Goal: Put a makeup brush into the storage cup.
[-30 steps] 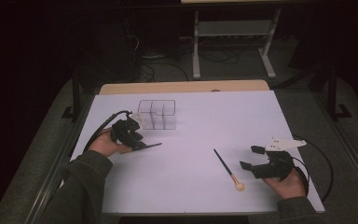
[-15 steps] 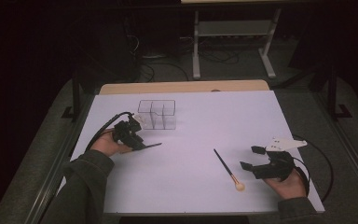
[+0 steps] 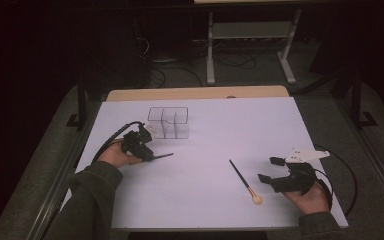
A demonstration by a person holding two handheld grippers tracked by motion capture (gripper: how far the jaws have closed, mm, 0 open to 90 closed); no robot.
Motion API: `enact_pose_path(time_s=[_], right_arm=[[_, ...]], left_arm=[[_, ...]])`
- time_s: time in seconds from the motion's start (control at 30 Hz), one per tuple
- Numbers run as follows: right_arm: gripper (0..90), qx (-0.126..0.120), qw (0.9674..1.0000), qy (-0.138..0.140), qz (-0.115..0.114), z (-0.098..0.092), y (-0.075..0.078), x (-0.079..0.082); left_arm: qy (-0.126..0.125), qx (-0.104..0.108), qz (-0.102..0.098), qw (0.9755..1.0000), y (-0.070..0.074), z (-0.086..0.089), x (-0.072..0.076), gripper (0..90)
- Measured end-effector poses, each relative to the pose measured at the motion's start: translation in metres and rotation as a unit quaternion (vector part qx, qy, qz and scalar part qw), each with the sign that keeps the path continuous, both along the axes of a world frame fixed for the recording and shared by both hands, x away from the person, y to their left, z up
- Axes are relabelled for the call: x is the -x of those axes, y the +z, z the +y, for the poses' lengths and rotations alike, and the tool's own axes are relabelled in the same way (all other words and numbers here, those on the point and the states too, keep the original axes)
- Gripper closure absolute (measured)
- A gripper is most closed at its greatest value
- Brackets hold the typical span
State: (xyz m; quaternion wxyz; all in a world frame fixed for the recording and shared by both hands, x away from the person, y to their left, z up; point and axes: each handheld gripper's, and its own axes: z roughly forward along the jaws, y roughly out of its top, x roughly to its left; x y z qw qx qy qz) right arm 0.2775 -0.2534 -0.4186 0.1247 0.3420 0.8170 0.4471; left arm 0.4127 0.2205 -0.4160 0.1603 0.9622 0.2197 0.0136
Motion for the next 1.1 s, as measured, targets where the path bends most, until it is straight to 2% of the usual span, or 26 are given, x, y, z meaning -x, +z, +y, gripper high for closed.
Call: enact_pose_path(time_s=[0.27, 0.47, 1.1], right_arm=[[21.2, -0.002, 1.0000, 0.001, -0.002, -0.0003, 0.0002, 0.0004], [21.2, -0.003, 1.0000, 0.003, -0.001, -0.0001, 0.0001, 0.0004], [22.5, -0.005, 0.9999, 0.008, 0.004, 0.0018, -0.0003, -0.0001]], left_arm=[[-0.002, -0.011, -0.009, 0.9999, -0.0007, -0.0011, 0.0006, 78.9], [-0.013, -0.026, -0.020, 0.9994, -0.0002, -0.0046, 0.0028, 82.5], [0.003, -0.023, -0.011, 0.9997, 0.0003, -0.0038, 0.0015, 83.7]])
